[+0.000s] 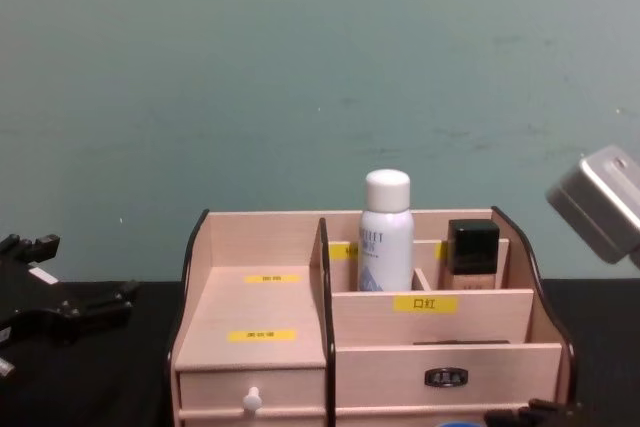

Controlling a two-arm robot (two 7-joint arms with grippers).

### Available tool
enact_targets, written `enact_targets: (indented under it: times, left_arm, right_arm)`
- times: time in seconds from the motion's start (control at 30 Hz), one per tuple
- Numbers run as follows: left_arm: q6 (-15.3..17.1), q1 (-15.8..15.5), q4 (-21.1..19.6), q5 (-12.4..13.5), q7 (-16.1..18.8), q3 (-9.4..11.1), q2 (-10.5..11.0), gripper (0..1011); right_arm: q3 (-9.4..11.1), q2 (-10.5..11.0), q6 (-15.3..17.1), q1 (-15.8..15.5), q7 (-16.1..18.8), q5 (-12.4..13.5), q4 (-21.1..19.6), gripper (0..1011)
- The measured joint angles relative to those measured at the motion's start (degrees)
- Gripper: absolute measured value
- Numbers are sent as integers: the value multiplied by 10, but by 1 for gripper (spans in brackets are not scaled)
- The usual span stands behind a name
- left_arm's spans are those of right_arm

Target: Pick up the facial cleanser and watermelon frost from the table and place them into the tiered storage box.

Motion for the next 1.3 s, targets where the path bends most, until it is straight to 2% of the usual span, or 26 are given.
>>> enact_targets:
  times: [1.1, 1.3]
  left_arm:
    - [0, 0, 0, 0, 0, 0, 0, 1009]
    - [0, 0, 0, 0, 0, 0, 0, 1010]
  right_arm:
    - [-4, -2, 4, 6, 0, -8, 11, 1002]
    - [-4, -2, 4, 6, 0, -8, 11, 908]
